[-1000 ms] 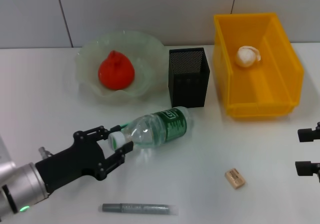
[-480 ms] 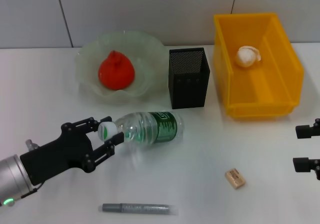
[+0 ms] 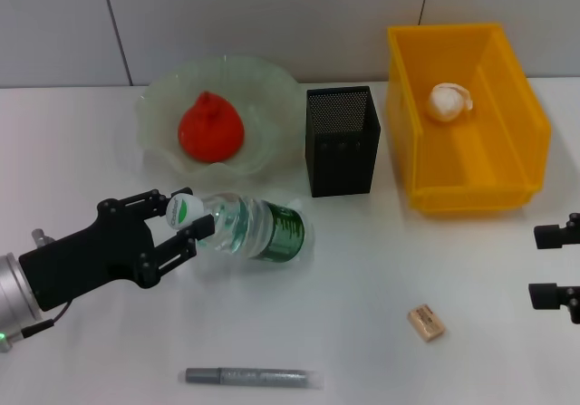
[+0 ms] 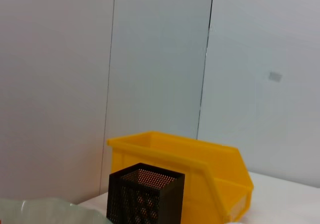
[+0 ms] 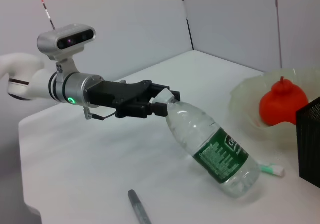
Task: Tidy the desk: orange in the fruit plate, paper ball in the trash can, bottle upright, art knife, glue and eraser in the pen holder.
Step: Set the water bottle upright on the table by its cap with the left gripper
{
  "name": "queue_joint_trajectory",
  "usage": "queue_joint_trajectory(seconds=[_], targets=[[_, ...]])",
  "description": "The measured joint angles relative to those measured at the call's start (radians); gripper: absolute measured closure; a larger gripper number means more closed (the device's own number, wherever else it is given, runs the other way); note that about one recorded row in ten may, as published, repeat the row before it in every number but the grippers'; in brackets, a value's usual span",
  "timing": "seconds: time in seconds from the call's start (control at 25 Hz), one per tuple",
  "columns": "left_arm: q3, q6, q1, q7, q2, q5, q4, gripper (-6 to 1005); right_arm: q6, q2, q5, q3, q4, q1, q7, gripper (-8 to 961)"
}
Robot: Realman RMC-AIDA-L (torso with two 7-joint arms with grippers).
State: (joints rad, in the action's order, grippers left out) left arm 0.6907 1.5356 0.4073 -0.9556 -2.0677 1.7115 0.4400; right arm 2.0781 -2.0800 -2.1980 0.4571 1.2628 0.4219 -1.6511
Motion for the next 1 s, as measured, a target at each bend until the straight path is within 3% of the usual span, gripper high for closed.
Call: queue_joint_trajectory(seconds=[1.0], targets=[[-0.008,0.059,-0.013,-0.177,0.003,-0.006,0.144,557,-0.033,0.002,-0.005,0.011,-0.031,0.015,0.014,137]])
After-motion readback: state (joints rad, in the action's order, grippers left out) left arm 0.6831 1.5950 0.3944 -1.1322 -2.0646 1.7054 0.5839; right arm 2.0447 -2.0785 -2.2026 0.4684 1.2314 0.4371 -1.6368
